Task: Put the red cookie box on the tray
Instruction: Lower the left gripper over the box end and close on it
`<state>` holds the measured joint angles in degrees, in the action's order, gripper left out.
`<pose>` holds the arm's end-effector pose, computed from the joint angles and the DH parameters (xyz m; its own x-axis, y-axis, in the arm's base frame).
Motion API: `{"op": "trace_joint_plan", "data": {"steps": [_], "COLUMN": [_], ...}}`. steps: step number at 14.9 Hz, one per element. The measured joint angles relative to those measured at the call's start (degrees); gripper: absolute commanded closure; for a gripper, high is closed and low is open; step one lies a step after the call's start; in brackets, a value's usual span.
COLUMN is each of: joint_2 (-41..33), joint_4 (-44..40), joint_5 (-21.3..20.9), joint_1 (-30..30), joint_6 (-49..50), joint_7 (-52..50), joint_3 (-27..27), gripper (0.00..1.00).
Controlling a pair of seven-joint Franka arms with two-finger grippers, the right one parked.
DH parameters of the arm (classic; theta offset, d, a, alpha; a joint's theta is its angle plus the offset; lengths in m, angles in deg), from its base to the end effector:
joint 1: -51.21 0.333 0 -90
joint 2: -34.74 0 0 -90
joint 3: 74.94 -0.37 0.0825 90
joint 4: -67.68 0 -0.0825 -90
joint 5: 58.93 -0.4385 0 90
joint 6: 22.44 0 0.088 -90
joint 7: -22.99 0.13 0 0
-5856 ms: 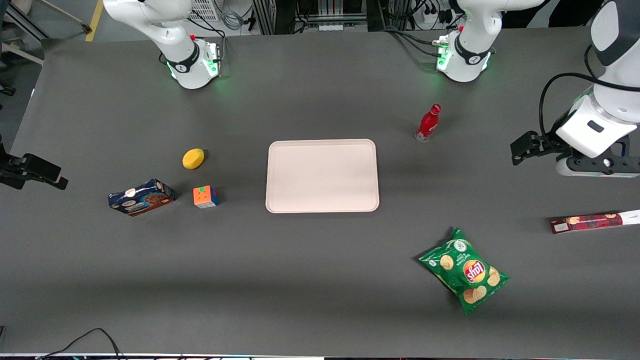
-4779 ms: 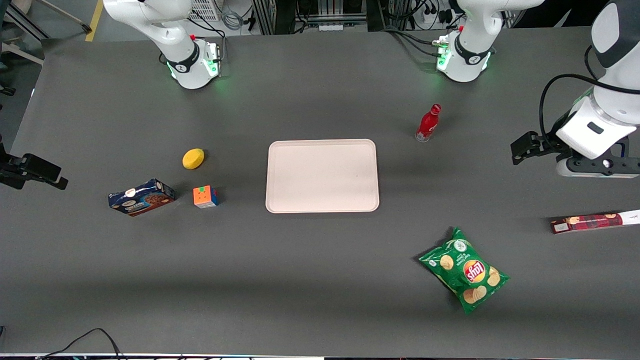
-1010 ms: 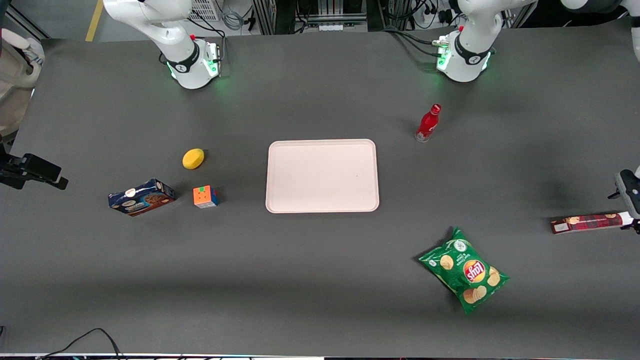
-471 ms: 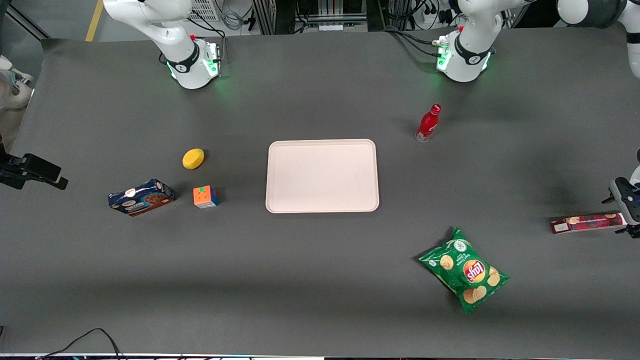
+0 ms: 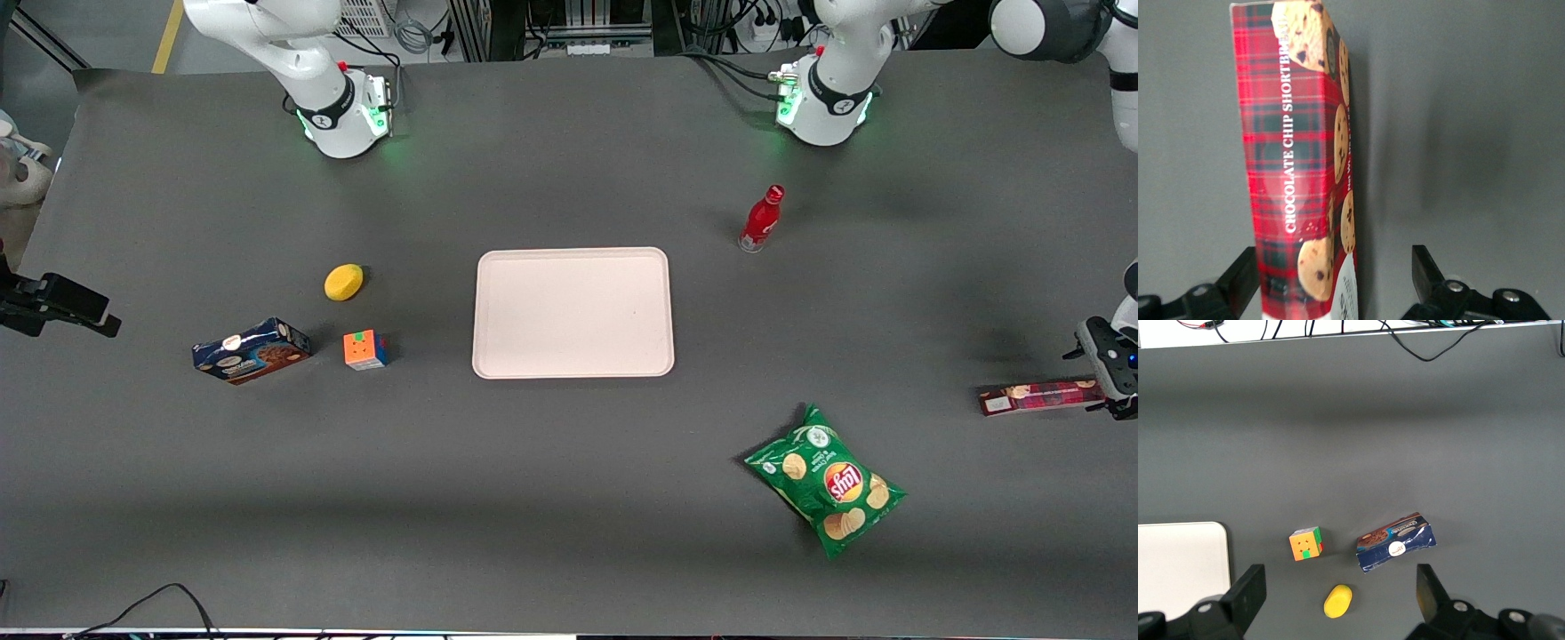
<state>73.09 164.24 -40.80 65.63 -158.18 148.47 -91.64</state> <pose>0.6639 0.3634 0.2093 0.0812 -0.9966 0.0137 -0.9942 -0.0820 -0.0702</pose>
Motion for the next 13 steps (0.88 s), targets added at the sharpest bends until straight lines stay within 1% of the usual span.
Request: {"op": "trace_joint_plan", "data": {"steps": [2, 5, 6, 8, 9, 10, 13], "joint_2": [0.7, 1.4, 1.6, 1.8, 1.9, 2.0, 2.2], "joint_4": [-0.1, -0.2, -0.3, -0.4, -0.5, -0.5, -1.8], "joint_5": [0.6, 0.9, 0.9, 1.0, 1.1, 1.1, 1.1], "joint_1": [0.0, 0.0, 0.0, 0.0, 0.0, 0.0, 0.0], "joint_6": [0.0, 0.0, 0.0, -0.5, -0.6, -0.8, -0.8], "joint_7": [0.0, 0.0, 0.0, 0.0, 0.0, 0.0, 0.0], "joint_3": [0.0, 0.0, 0.0, 0.0, 0.0, 0.0, 0.1], "gripper": [0.11, 0.28, 0.35, 0.65, 0.77, 0.83, 0.83]}}
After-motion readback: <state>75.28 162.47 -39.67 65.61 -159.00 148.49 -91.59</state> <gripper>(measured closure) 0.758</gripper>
